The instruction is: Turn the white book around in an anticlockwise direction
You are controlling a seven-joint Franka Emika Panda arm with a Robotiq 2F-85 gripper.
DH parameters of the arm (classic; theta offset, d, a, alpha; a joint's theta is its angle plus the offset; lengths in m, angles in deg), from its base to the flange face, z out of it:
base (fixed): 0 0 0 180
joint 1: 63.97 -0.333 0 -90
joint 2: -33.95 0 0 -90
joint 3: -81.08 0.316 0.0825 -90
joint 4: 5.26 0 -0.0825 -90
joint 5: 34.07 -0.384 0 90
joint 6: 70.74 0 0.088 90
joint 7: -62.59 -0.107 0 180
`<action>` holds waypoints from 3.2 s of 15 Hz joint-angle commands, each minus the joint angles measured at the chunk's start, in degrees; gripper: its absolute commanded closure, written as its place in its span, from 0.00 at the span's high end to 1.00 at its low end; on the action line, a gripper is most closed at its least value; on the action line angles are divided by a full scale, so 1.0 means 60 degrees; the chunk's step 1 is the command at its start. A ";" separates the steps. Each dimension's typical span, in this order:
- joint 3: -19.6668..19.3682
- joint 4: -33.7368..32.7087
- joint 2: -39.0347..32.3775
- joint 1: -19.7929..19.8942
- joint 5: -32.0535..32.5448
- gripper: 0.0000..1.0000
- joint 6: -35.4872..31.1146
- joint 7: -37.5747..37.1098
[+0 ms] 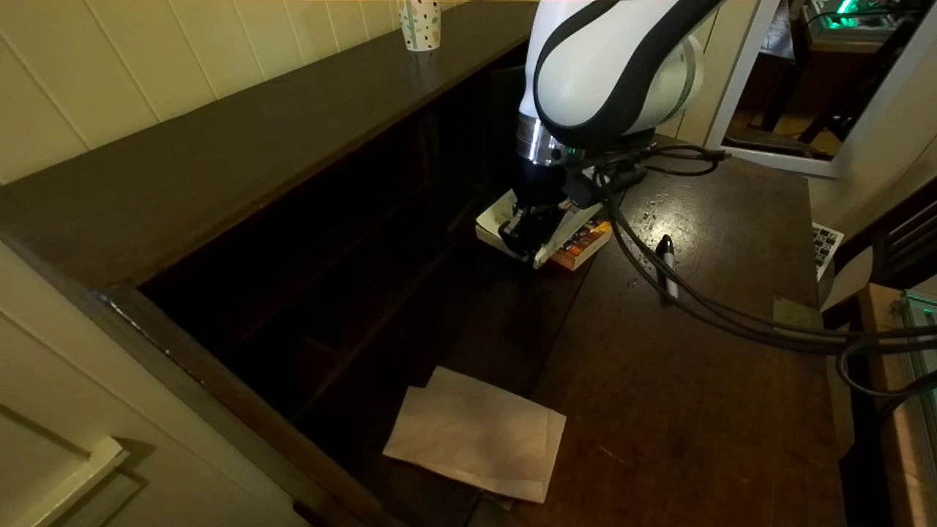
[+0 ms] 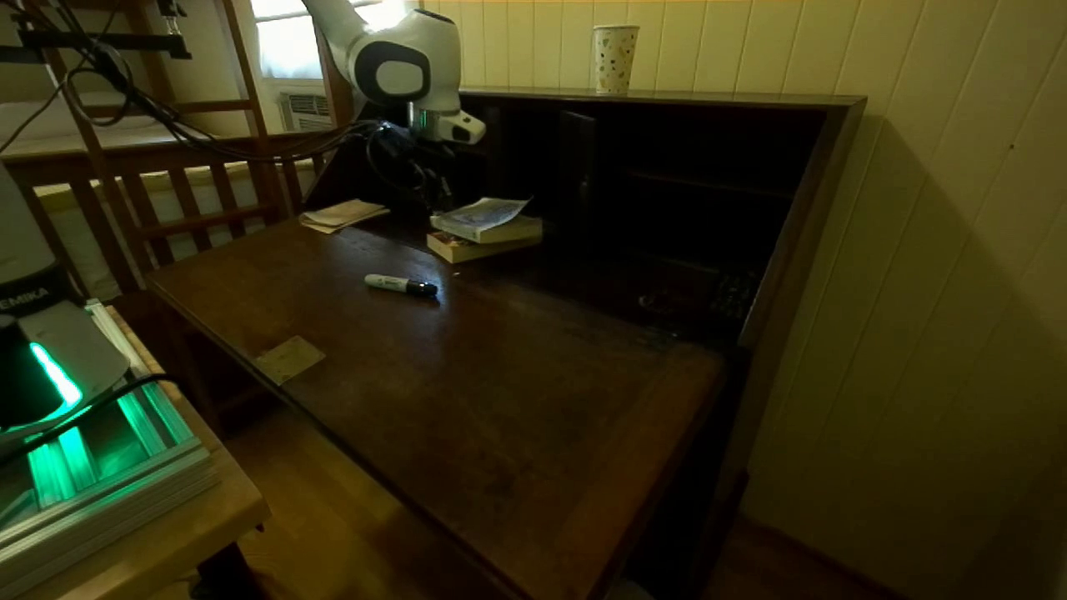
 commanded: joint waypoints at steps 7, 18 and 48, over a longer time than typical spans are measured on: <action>-0.0708 0.0045 0.0379 -0.0608 0.1821 0.00 0.1934 -0.0290; -0.1040 0.0424 0.2079 -0.0530 0.2488 0.00 0.3644 -0.0423; -0.2874 0.0339 -0.0056 -0.0398 0.3613 0.00 -0.2539 -0.7378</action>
